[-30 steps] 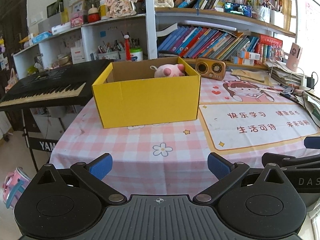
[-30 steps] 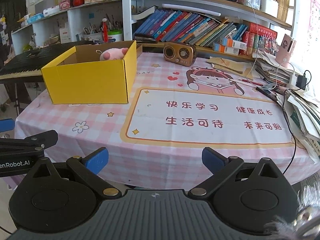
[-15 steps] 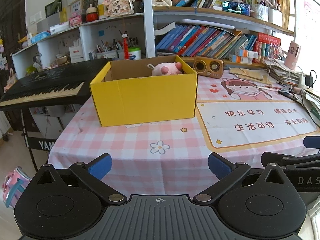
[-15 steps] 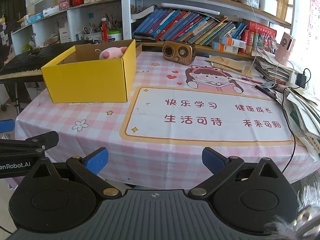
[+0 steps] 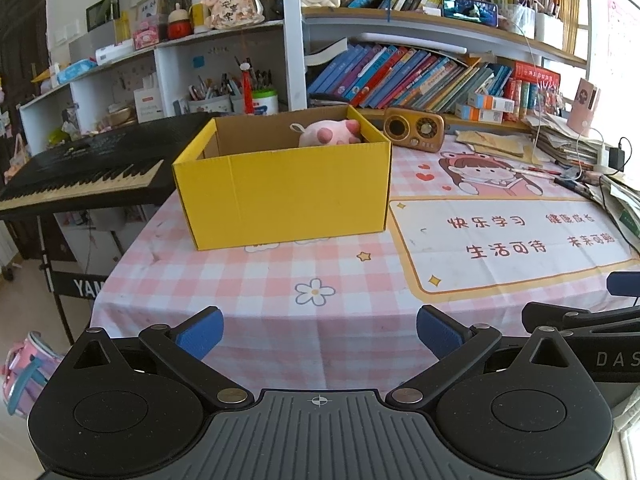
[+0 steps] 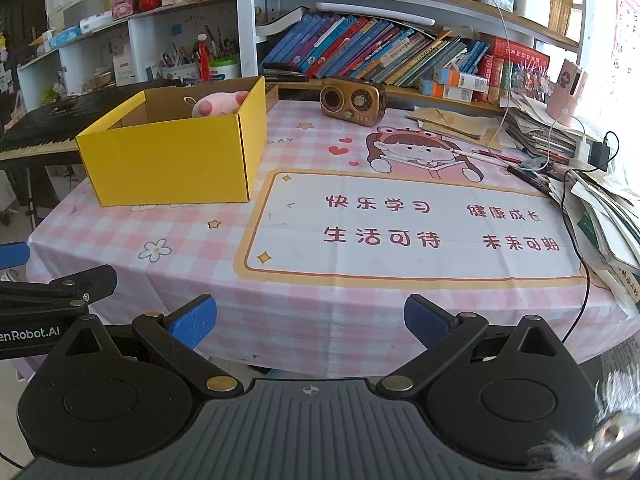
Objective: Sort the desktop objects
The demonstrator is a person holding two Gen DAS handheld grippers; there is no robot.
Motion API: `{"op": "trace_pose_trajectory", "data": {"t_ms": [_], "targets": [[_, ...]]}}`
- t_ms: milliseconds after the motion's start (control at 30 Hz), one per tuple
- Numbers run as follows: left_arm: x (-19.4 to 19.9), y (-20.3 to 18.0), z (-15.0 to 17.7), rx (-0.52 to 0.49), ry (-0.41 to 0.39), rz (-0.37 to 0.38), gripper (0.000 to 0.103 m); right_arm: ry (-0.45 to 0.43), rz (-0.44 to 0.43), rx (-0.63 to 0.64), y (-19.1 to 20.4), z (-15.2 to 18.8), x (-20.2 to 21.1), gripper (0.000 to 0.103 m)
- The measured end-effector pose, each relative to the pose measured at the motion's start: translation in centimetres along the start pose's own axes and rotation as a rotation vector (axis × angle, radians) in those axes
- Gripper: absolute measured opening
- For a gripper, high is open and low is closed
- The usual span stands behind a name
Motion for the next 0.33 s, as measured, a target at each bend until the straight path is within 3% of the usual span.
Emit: {"op": "trace_pose_trajectory", "data": {"t_ms": [333], "targets": [[-0.32,-0.26,-0.25,0.001,-0.001,-0.006,0.103,0.014,-0.002,0.0,-0.21,-0.28,-0.69,0.101]]}}
Point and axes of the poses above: each gripper's, at about its wrist camera, not at the fingertips, and x roughly against the way its jaws point, y to its left, z to its underside, the point moved 5 cm from there along -x, roughly the way its jaws point, and after that the axes turned 2 degrees about z, right-handed, at the moved point
